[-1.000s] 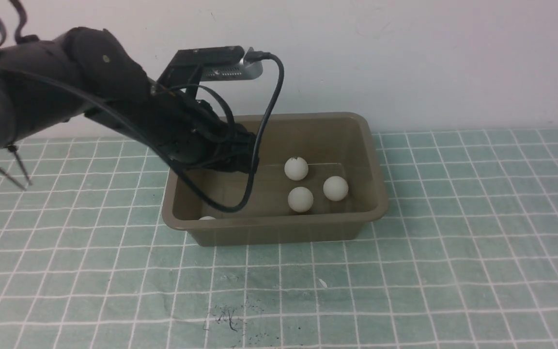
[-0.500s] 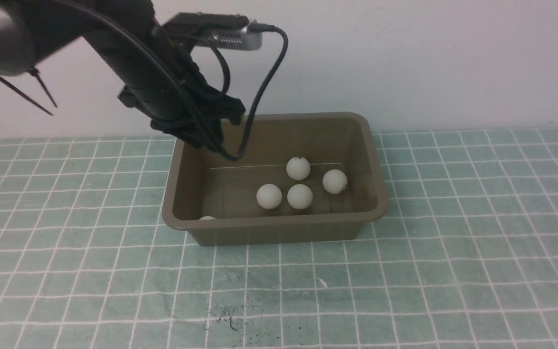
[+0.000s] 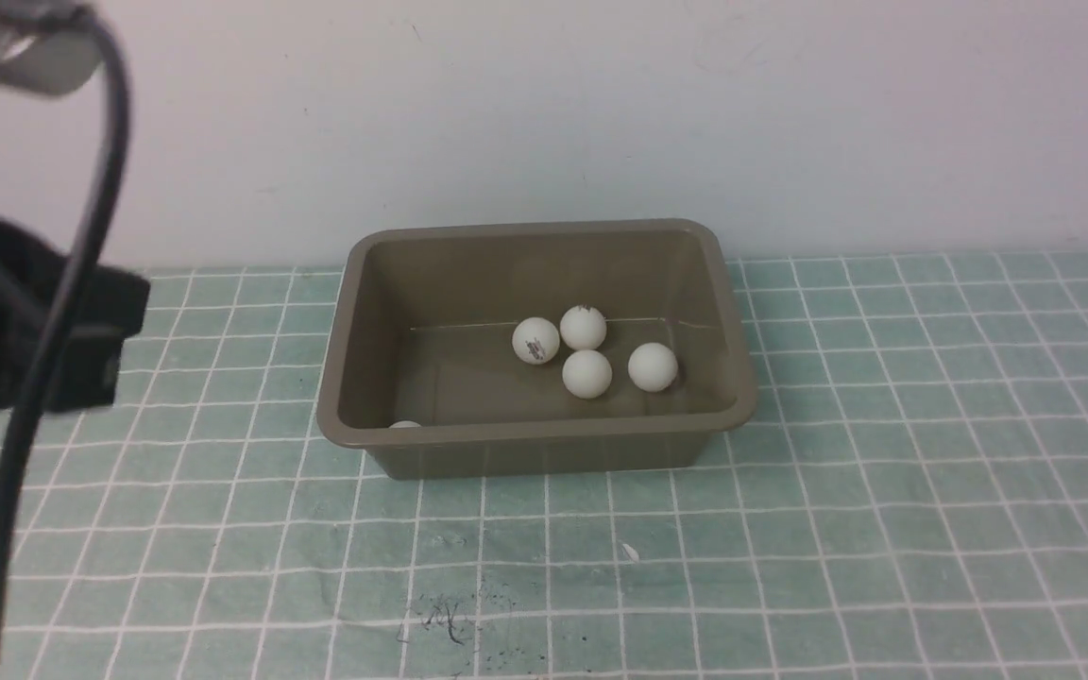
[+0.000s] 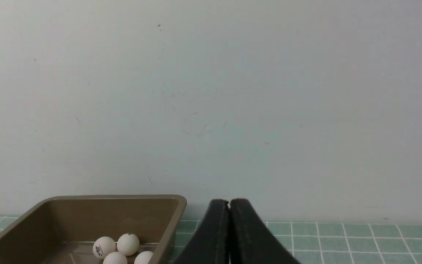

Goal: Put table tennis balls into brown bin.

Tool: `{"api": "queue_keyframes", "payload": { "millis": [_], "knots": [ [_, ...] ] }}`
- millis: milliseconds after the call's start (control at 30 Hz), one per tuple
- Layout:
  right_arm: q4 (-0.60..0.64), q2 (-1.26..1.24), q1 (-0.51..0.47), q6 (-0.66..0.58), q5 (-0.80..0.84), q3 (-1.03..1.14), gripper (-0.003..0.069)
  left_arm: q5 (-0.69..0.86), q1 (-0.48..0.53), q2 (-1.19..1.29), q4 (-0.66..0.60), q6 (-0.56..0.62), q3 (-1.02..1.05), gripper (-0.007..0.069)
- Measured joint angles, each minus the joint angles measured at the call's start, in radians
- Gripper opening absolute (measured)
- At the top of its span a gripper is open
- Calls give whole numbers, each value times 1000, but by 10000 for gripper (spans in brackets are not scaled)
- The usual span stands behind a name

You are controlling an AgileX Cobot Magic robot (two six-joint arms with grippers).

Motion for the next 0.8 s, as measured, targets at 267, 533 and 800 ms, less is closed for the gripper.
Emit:
{"api": "queue_keyframes", "payload": {
  "millis": [267,533,800],
  "knots": [
    [-3,0,0,1,0,0,-15,-321,0,-389,-41,0,388,-5],
    [-4,0,0,1,0,0,-15,-356,0,-581,-97,2,513,-5],
    [-7,0,0,1,0,0,-15,-338,0,-594,-101,9,514,-5]
  ]
}}
